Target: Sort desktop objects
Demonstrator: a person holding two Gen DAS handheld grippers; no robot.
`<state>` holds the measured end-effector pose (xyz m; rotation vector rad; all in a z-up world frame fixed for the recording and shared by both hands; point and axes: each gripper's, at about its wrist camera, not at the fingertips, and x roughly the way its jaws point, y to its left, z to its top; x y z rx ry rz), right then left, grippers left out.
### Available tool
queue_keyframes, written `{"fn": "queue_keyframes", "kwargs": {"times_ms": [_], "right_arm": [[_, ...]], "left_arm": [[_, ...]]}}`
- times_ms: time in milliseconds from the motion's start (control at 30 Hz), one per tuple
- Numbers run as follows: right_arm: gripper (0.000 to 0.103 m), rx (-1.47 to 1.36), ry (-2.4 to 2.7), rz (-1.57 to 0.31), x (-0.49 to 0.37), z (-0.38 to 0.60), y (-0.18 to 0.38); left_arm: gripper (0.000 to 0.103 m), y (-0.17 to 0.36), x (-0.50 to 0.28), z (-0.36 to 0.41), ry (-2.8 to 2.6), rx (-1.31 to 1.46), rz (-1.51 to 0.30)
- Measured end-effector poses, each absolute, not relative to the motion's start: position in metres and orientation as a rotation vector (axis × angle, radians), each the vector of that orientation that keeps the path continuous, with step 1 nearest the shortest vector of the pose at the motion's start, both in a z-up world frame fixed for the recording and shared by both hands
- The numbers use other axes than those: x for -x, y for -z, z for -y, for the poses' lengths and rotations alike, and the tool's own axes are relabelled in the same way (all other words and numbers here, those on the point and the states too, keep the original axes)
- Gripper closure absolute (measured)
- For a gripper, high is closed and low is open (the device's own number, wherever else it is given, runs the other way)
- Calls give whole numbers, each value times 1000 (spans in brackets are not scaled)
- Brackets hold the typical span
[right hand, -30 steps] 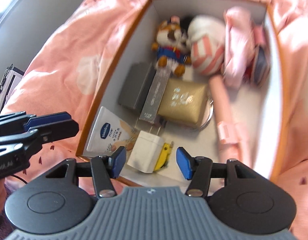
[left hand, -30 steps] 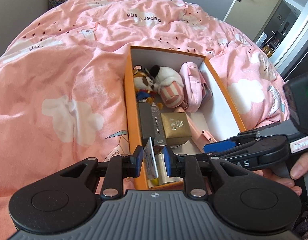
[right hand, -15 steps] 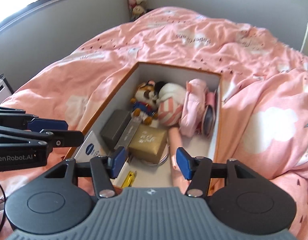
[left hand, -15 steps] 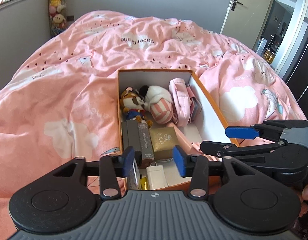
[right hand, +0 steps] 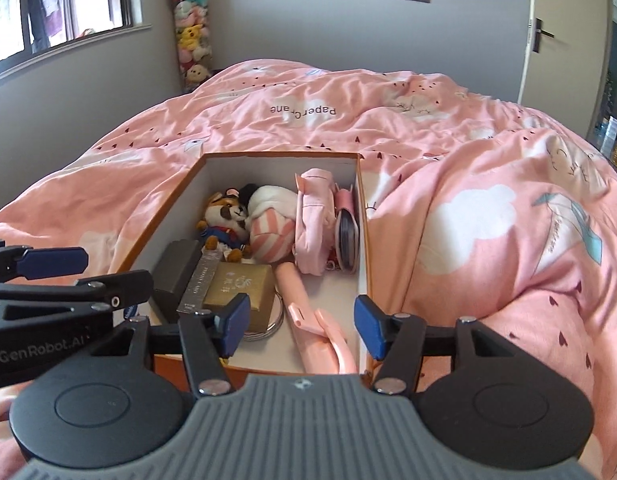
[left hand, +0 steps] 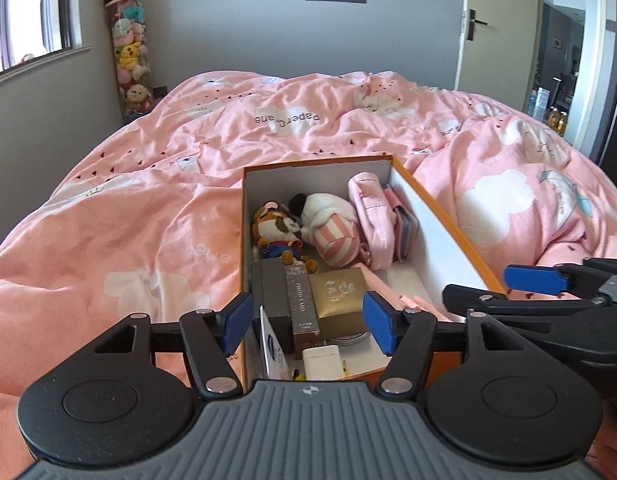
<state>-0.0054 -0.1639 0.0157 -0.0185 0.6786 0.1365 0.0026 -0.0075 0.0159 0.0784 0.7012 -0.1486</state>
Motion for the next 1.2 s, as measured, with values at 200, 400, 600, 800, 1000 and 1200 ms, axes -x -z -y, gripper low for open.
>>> {"fn": "queue_keyframes", "kwargs": {"times_ms": [200, 400, 600, 800, 1000, 1200], "right_arm": [[41, 24, -98, -639, 13, 161, -4], [39, 20, -115, -647, 15, 164, 4], [39, 17, -128, -660, 15, 164, 9], [39, 23, -131, -666, 14, 163, 11], [38, 38, -132, -672, 12, 161, 13], [38, 39, -131, -674, 13, 161, 14]], "left_arm": [[31, 0, -4, 11, 89, -116, -749], [31, 12, -2, 13, 67, -131, -784], [31, 14, 0, 16, 46, -158, -784], [31, 16, -1, 16, 36, -162, -790], [31, 18, -4, 12, 34, -135, -806], [31, 18, -4, 12, 34, -137, -805]]}}
